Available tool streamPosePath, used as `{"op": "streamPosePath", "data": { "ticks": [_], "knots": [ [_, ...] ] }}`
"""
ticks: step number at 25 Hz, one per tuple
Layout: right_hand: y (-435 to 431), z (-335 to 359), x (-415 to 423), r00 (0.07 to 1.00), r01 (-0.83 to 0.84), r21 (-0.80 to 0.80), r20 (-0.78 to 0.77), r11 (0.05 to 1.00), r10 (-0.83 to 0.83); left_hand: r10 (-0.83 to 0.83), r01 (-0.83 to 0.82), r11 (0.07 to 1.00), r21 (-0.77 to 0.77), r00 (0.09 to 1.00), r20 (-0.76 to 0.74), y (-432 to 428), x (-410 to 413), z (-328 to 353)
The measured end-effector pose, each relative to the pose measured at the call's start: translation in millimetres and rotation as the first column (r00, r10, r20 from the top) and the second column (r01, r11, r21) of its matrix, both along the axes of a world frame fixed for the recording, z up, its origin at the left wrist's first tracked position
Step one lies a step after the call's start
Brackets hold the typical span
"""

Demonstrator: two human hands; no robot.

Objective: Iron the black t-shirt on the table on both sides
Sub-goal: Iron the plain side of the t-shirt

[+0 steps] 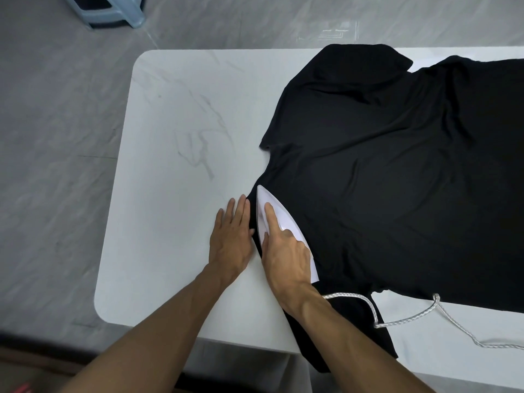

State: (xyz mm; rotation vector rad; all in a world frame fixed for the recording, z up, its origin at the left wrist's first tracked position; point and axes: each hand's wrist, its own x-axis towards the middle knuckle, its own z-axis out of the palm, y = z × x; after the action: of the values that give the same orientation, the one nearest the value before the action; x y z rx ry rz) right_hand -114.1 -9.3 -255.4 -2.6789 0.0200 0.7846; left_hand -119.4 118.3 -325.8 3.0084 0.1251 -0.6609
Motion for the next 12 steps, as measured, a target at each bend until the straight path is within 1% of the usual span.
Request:
{"op": "streamPosePath", "data": {
  "ticks": [3,9,12],
  "knots": [
    [-3,1,0,1.000,0.003,-0.021,-0.006,1.000,-0.003,0.025,-0.025,1.000,0.005,0.999,-0.027,-6,1,6],
    [-45,6,2,0.990,0.139,-0.050,0.006,0.989,-0.139,0.004,0.003,0.996,0.089,0.997,-0.072,-8,4,12],
    [-55,6,5,0.986,0.166,-0.057,0.014,0.984,-0.165,0.027,-0.020,0.996,0.087,0.996,-0.086,-9,7,13]
  ]
}}
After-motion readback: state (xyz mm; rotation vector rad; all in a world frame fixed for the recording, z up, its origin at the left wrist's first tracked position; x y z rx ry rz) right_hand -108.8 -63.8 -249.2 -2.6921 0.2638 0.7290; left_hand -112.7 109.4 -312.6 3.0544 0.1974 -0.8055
